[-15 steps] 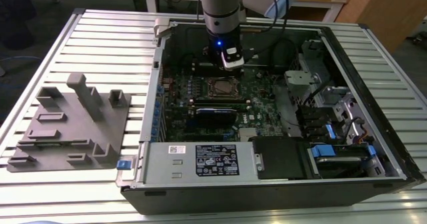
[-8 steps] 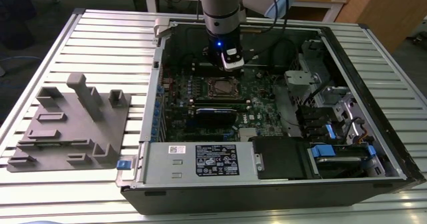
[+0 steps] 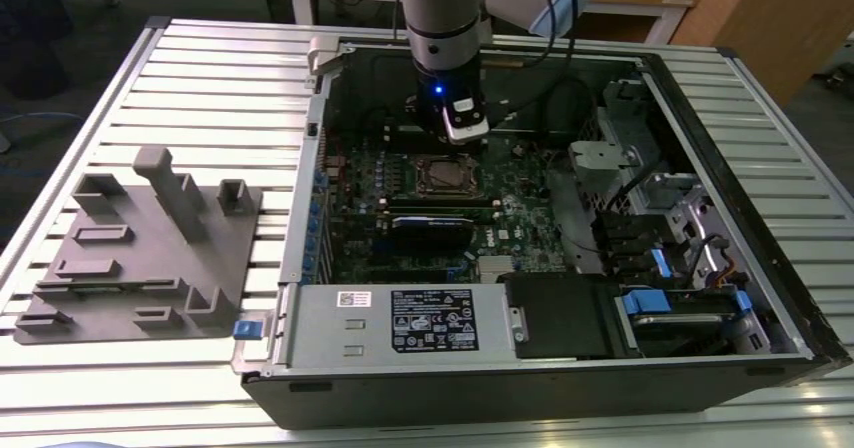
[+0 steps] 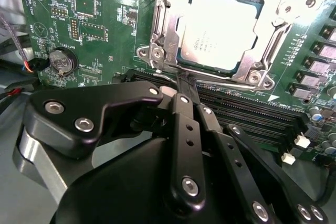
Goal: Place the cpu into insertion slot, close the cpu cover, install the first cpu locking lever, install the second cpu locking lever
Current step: 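Install the first cpu locking lever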
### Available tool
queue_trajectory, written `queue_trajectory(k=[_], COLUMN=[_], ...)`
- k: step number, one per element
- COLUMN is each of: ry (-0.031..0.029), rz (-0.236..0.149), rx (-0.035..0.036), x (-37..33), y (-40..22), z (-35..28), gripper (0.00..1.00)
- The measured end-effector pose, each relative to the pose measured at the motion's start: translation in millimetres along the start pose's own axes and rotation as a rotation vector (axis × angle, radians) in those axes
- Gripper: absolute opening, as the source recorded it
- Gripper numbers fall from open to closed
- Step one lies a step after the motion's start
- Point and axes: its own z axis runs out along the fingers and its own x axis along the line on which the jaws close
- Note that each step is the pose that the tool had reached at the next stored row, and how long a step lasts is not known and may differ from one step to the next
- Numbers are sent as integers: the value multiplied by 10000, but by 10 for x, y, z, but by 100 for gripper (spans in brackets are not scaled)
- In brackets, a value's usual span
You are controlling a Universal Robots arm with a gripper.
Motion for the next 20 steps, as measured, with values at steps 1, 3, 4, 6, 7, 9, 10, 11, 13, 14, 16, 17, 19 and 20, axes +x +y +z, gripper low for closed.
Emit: queue_trajectory(k=[1, 3, 4, 6, 7, 9, 10, 11, 13, 14, 16, 17, 19, 20], ry=[0, -1, -1, -1, 0, -1, -1, -1, -5, -10, -19, -23, -30, -33], rz=[-1, -1, -1, -1, -1, -1, -1, 0, 28, 57, 106, 129, 174, 195], rx=[1, -1, -1, -1, 0, -2, -3, -3, 4, 8, 16, 20, 26, 31], x=[0, 0, 0, -3, -5, -7, -6, -5, -1, 2, 9, 12, 20, 21], y=[0, 0, 0, 2, 5, 7, 10, 14, 24, 31, 49, 60, 78, 83], z=[0, 0, -1, -19, -30, -43, -42, -42, -42, -41, -39, -37, -34, -34], gripper=[11, 11, 11, 11, 11, 11, 11, 11, 11, 11, 11, 11, 11, 11])
